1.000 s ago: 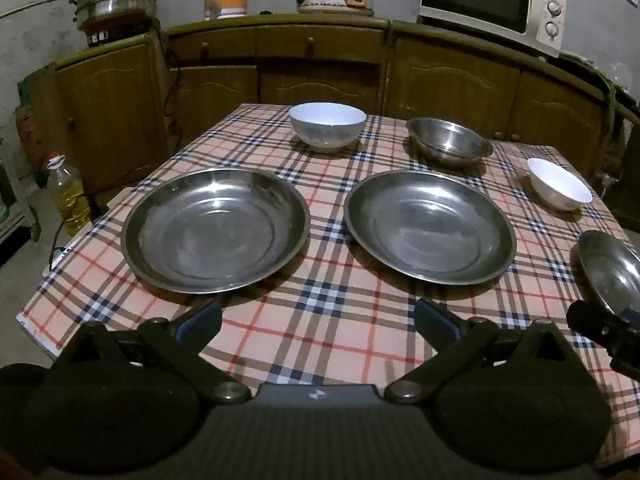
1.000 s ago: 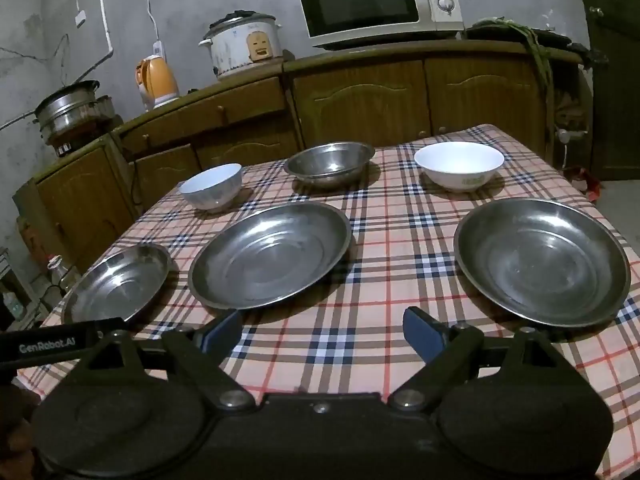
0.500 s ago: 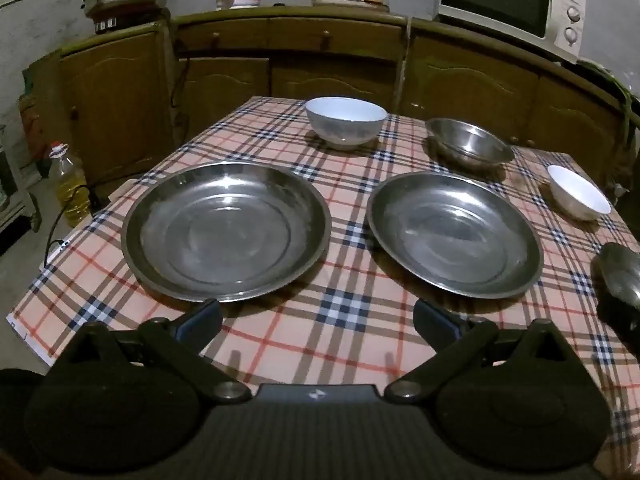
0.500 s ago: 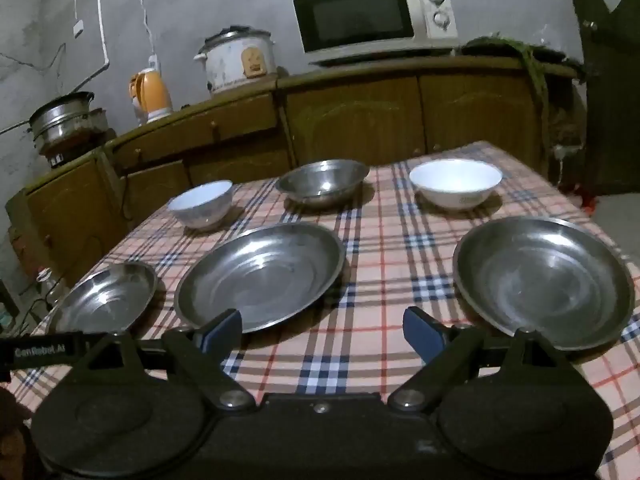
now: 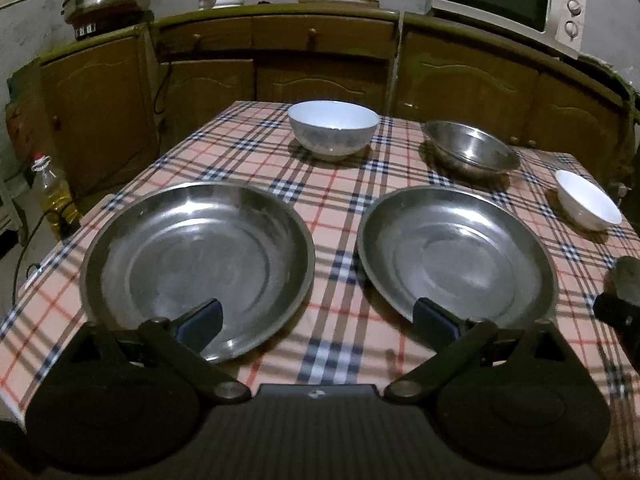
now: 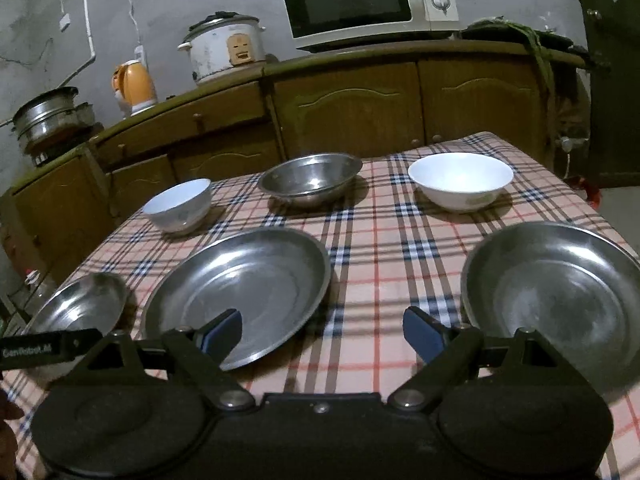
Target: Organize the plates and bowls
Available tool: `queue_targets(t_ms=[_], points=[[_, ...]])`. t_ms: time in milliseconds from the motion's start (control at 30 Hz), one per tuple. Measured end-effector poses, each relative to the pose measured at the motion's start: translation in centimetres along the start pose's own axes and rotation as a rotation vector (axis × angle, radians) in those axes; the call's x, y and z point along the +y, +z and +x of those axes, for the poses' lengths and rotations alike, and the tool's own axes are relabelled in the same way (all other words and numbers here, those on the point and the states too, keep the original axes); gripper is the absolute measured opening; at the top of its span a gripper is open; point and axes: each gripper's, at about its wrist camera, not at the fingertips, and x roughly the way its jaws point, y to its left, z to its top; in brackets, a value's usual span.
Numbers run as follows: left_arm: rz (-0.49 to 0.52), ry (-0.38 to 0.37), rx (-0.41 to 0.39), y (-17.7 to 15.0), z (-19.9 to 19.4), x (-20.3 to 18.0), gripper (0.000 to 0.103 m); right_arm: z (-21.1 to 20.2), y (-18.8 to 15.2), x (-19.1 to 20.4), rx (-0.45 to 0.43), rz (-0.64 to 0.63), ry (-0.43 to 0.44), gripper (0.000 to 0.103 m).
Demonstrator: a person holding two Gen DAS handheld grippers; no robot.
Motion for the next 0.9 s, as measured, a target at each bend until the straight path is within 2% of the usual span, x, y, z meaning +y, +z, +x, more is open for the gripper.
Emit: queue_targets(t_ms=[67, 200, 400, 633, 667, 733, 767, 833, 867, 900], points=[[0.001, 0.001, 0.000, 0.5, 0.8, -0.1, 0.102, 1.5, 0.8, -0.1, 0.008, -0.001, -0.008, 0.103], [0.004, 0.002, 0.016, 1.6, 2.5, -0.4, 0.093, 4.3, 1.6, -0.1, 0.040, -0.006, 0.002, 0.103], [0.028, -0.006, 0.031, 3.2, 5.2, -1.2, 0.088, 7.8, 2.3, 0.1, 0.078, -0.015, 0.002, 0.103], [0.077, -0.008, 0.084, 4.4, 8.7, -2.2, 0.069, 10.4, 2.2, -0.1, 0.129, 0.006, 0.008, 0.102], [0.095, 0.004, 0.083, 4.4, 9.1, -2.5, 0.068, 10.6, 2.1, -0.1, 0.137, 0.010, 0.009, 0.100], [0.140, 0.038, 0.068, 4.4, 9.4, -3.0, 0.049, 11.1, 2.0, -0.1, 0.150, 0.021, 0.032, 0.091], [0.159, 0.043, 0.062, 4.5, 9.4, -3.2, 0.046, 11.2, 2.0, -0.1, 0.156, 0.026, 0.039, 0.079], [0.171, 0.027, 0.064, 4.9, 9.5, -3.3, 0.031, 11.4, 2.0, 0.1, 0.158, 0.021, 0.054, 0.062], [0.179, 0.018, 0.065, 5.1, 9.5, -3.4, 0.028, 11.5, 2.0, 0.3, 0.159, 0.016, 0.059, 0.044], [0.183, 0.011, 0.063, 5.1, 9.4, -3.4, 0.023, 11.5, 2.1, 0.5, 0.161, 0.017, 0.057, 0.041]])
